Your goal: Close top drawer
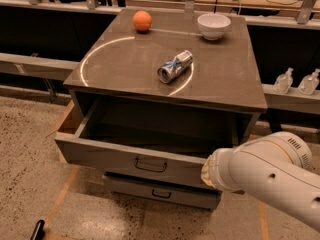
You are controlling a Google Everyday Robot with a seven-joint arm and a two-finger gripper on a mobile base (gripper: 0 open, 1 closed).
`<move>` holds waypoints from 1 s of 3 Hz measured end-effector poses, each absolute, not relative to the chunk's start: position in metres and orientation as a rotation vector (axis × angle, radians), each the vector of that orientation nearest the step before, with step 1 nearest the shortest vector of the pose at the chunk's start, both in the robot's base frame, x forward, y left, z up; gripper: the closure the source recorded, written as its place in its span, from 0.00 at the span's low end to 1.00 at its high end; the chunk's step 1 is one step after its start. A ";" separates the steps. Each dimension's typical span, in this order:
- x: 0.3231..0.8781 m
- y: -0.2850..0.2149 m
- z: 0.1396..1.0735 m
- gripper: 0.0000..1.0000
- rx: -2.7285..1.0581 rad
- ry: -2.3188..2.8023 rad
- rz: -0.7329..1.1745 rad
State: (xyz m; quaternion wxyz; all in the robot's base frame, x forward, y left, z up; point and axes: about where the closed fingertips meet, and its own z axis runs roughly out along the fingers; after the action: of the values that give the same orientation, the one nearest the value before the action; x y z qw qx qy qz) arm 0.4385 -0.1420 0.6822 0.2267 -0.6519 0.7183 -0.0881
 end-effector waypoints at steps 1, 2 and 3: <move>0.463 -0.149 0.689 1.00 -1.781 1.956 -0.317; 0.484 -0.153 0.690 1.00 -1.783 1.932 -0.370; 0.504 -0.153 0.686 1.00 -1.811 1.897 -0.416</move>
Offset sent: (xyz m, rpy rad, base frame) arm 0.0753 -0.0146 0.0035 -0.0836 -0.1273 0.0032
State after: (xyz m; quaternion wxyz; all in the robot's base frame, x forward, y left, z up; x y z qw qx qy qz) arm 0.5039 -0.1526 0.6859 0.2406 -0.6619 0.6934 -0.1521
